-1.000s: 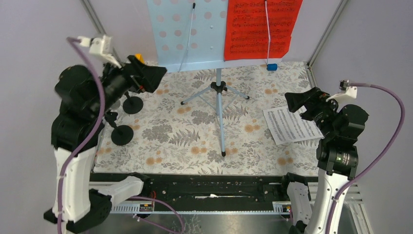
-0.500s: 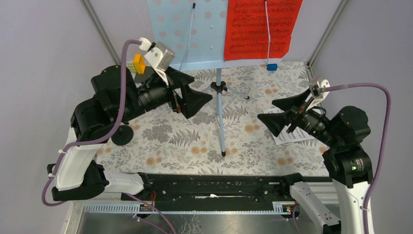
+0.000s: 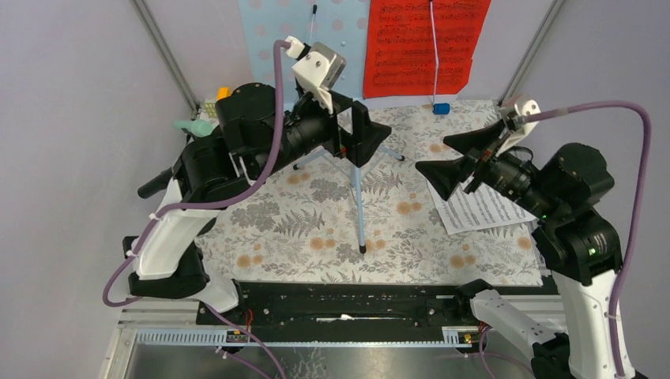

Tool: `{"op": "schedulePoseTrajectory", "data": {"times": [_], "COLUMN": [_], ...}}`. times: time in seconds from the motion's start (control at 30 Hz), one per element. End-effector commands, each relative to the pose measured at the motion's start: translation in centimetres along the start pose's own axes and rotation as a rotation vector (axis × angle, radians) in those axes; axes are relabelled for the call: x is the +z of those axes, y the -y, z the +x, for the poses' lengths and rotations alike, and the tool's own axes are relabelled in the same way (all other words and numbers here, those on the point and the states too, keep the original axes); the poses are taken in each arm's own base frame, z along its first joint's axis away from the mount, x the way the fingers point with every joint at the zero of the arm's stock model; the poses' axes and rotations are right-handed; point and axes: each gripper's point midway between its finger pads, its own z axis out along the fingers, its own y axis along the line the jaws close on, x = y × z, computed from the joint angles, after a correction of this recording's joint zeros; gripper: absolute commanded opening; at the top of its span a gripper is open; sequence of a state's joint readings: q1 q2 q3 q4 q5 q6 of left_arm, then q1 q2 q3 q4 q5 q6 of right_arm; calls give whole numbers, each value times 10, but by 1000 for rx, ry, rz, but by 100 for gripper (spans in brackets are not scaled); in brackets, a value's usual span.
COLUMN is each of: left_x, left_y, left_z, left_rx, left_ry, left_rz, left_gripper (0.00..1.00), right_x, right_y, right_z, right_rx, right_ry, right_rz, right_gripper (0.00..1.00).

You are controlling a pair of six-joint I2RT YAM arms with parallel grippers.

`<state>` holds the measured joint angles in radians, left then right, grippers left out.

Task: Pack up the instrument practice props

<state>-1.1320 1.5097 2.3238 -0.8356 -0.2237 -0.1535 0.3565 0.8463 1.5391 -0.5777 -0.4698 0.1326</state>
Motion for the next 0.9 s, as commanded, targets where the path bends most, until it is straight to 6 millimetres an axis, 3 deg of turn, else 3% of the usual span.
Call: {"op": "schedulePoseTrajectory", "data": {"times": [0.0,0.17,0.37,0.47,0.6,0.87], "left_x": [9,28,32,32,32,36], "left_y": [1,-24,-30,-40,-50,-62], "left_z": [-29,-27,-39,-53,-71,-90], "left_rx": [-14,-77,-99,-151,-195,-265], "left_ry": [94,84,139,194,260,334], "left_rz": [-8,-7,-9,-22,-9,76], "left_gripper": [99,99,99,99,99,99], "right_x": [11,10,-7,-12,-9,9], "right_y": [2,-6,23,38,53,61], "right_z": [0,-25,-85,-102,-109,-97], "right_rx": [-12,-29,-13,19,54,57], "right_ry": [-45,3,198,271,295,272], "right_rz": [8,-11,222,323,399,396], "right_gripper": [100,100,100,100,100,100]}}
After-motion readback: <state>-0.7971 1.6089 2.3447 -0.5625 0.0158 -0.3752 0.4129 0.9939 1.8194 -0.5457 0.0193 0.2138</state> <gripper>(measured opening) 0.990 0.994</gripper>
